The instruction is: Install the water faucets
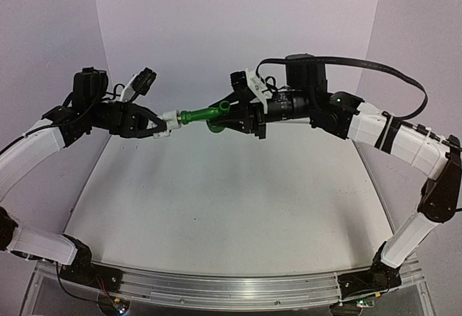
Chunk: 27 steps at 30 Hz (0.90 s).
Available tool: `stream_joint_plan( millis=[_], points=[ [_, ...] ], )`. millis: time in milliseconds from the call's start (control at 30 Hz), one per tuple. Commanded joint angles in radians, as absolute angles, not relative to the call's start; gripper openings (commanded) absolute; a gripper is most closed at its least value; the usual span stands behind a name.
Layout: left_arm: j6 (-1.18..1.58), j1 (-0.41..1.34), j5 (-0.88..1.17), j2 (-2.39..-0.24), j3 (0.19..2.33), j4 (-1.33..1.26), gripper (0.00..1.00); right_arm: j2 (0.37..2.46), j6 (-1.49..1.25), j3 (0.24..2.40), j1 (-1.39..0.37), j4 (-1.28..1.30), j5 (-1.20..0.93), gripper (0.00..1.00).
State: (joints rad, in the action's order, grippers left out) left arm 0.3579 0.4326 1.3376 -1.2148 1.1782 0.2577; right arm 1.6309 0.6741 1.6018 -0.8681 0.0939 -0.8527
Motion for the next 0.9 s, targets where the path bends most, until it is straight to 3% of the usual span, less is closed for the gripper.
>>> stream_joint_plan(
  millis=[0,867],
  points=[
    [0.259,0.459,1.246,-1.214,1.235,0.222,0.0,1.697,0.567,1.668,-0.913,0.053,-0.973,0.0],
    [-0.265,0.53,0.98,-1.148,1.209,0.333,0.0,1.785,0.344,1.721,-0.902,-0.054,-1.031,0.0]
  ],
)
